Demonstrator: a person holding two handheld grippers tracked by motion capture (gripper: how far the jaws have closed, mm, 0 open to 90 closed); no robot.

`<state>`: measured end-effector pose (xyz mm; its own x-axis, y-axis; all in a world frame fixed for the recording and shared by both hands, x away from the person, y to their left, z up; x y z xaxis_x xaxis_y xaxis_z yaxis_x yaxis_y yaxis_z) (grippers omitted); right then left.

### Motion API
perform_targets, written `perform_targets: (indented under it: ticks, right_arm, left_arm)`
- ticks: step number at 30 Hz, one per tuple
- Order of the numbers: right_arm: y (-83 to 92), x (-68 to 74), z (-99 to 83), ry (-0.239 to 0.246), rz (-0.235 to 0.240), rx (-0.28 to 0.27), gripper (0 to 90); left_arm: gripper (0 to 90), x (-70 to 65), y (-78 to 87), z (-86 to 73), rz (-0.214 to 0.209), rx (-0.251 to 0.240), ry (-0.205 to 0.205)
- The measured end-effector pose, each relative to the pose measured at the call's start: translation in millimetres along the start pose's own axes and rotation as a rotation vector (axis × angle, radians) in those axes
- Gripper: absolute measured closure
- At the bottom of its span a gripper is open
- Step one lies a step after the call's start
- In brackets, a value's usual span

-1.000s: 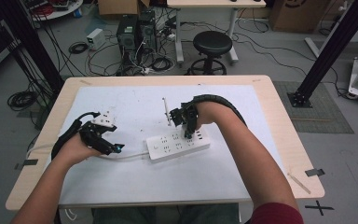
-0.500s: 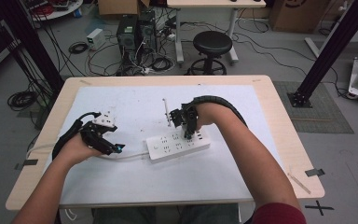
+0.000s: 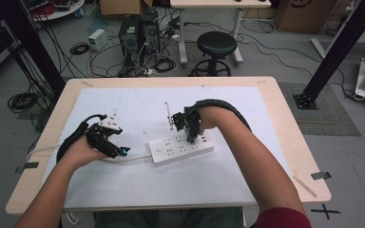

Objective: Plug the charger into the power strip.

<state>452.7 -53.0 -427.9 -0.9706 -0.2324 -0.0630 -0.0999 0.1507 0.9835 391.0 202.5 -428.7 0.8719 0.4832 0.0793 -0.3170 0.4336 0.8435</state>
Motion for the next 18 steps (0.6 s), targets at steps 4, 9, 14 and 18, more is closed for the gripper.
perform_targets:
  ticks: [4,9,14,18]
  right_arm:
    - [0.2,0.8,-1.5,-0.006,-0.002,-0.017,63.1]
    - [1.3,1.2,-1.9,-0.02,0.009,-0.055,58.4]
    - [2.5,1.0,-6.7,-0.07,0.024,-0.057,46.0]
    - [6.0,0.5,-14.8,-0.113,0.011,-0.081,41.1]
  left_arm:
    - [19.8,0.2,4.8,-0.4,0.004,-0.013,0.007]
    - [19.8,0.9,5.2,-0.9,0.004,-0.01,0.006]
    - [19.8,0.7,4.1,0.2,0.004,-0.004,-0.002]
    - [19.8,1.3,4.3,1.4,0.004,-0.002,-0.003]
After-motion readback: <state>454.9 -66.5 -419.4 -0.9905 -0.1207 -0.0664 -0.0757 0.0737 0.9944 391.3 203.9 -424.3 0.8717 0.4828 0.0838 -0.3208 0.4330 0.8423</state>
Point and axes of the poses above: each handheld gripper's, and its own axes: y roughly backward along the jaws, z roughly out of its top, x roughly to its left, the point moved 6 cm from there along -y, roughly forward along the jaws, and after that the axes turned 6 degrees about x, right-handed, at the moved point
